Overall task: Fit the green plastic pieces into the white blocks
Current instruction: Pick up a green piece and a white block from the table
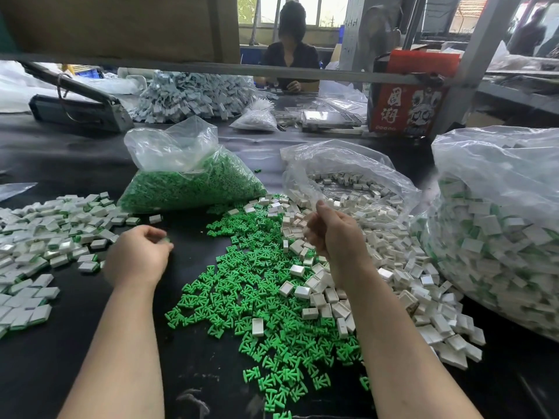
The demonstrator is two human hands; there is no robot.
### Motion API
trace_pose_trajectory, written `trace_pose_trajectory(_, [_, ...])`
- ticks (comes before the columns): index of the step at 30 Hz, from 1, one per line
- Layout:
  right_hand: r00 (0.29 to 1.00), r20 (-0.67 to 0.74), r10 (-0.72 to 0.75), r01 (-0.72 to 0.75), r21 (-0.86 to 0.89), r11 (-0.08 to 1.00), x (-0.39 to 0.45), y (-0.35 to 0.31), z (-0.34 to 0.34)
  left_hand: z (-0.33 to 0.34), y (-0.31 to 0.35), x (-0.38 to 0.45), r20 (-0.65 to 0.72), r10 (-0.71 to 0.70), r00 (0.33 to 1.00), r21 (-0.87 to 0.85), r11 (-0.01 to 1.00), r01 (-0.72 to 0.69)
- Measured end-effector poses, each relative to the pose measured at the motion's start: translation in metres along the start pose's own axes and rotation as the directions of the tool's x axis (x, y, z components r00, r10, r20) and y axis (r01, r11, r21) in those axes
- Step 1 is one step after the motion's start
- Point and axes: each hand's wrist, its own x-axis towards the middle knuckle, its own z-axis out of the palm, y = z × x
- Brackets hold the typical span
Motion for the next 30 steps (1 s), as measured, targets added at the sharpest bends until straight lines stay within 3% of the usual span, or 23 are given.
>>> trace_pose_trajectory(4, [1.000, -0.009, -0.030, 0.029, -0.038, 0.999, 0.001, 0.000, -0.005, -0.005, -0.004, 0.003, -0.062, -0.104, 0.993, 0.166, 0.980, 0.113])
trace_pose_trajectory(8, [0.996, -0.009, -0.093, 0.089, -0.200, 0.976, 0.003, 0.004, -0.006, -0.007, -0.002, 0.001, -0.110, -0.083, 0.990, 0.300, 0.947, 0.113])
trace_pose_trajectory(11, [0.993, 0.029, -0.111, 0.114, -0.370, 0.922, 0.004, 0.008, -0.005, -0.005, 0.012, -0.003, -0.108, 0.048, 0.993, 0.154, 0.988, -0.031])
trace_pose_trajectory(15, [0.983, 0.170, -0.065, 0.151, -0.566, 0.811, 0.002, 0.013, 0.001, 0.005, 0.050, -0.020, 0.095, 0.238, 0.967, -0.120, 0.967, -0.227])
trace_pose_trajectory(19, [0.967, 0.157, -0.198, 0.231, -0.869, 0.438, 0.001, 0.021, 0.009, 0.025, 0.085, -0.048, 0.313, 0.401, 0.861, -0.226, 0.912, -0.342])
trace_pose_trajectory(21, [0.965, 0.119, -0.232, 0.192, -0.927, 0.322, 0.001, 0.022, 0.009, 0.037, 0.098, -0.063, 0.377, 0.500, 0.780, -0.237, 0.866, -0.441])
trace_pose_trajectory(24, [0.976, 0.116, -0.187, 0.169, -0.940, 0.298, 0.001, 0.019, 0.006, 0.053, 0.108, -0.081, 0.413, 0.572, 0.709, -0.248, 0.820, -0.516])
trace_pose_trajectory(30, [0.987, 0.120, -0.105, 0.142, -0.961, 0.236, 0.004, 0.017, 0.001, 0.065, 0.104, -0.086, 0.458, 0.529, 0.714, -0.194, 0.843, -0.501])
